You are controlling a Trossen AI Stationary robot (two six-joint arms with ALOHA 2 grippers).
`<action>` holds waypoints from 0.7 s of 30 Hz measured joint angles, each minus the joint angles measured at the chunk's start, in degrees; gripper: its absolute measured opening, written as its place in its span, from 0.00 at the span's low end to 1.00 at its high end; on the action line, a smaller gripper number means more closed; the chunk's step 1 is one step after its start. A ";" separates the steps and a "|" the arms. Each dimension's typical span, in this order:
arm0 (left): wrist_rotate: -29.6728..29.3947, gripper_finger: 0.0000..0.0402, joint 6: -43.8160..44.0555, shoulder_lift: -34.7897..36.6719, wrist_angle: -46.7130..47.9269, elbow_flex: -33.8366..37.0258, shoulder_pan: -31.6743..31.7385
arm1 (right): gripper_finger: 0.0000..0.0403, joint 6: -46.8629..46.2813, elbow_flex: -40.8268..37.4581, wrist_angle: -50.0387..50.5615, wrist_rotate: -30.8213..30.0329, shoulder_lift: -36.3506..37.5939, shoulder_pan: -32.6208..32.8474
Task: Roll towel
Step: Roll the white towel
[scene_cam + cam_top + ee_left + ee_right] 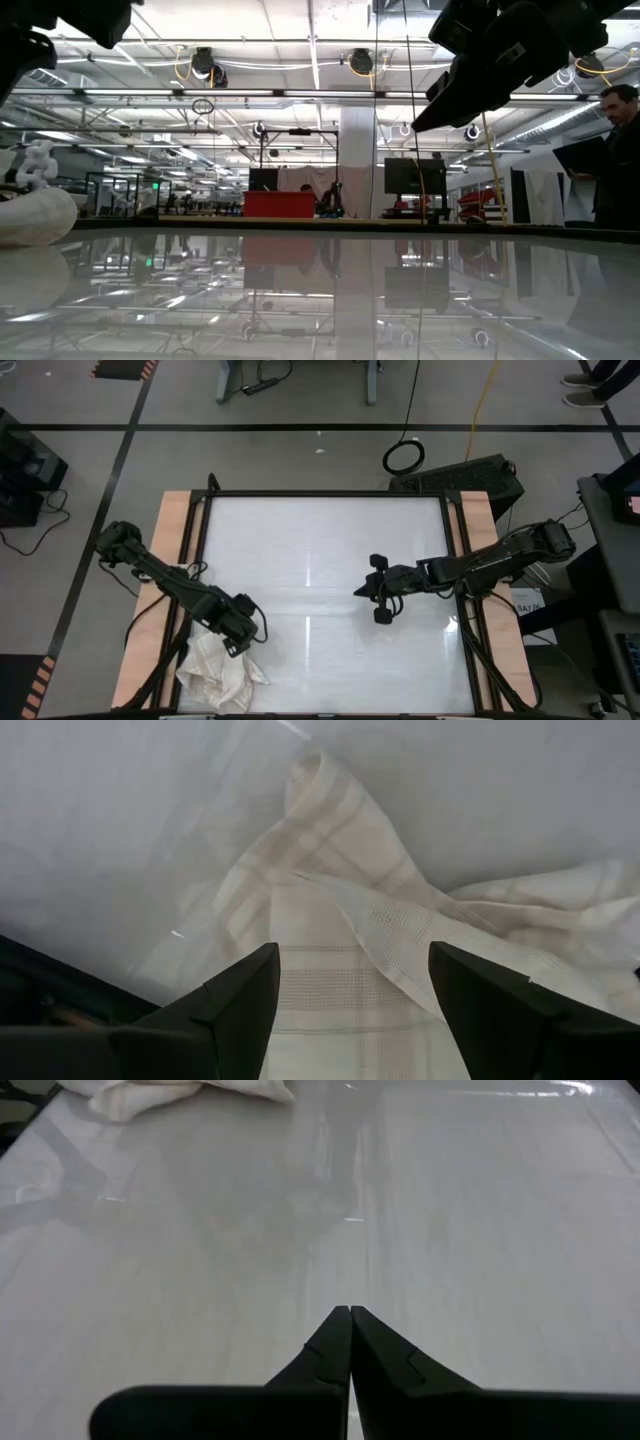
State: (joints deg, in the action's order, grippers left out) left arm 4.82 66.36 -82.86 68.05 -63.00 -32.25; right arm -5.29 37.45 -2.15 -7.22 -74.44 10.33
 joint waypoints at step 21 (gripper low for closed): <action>-12.54 0.16 -10.80 -8.99 -10.88 4.48 -1.55 | 0.00 -3.70 0.00 -4.84 -0.33 -2.82 5.39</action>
State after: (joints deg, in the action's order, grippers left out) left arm -7.72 55.56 -91.86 57.17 -58.52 -33.80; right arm -8.99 37.45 -6.99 -7.55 -77.25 15.72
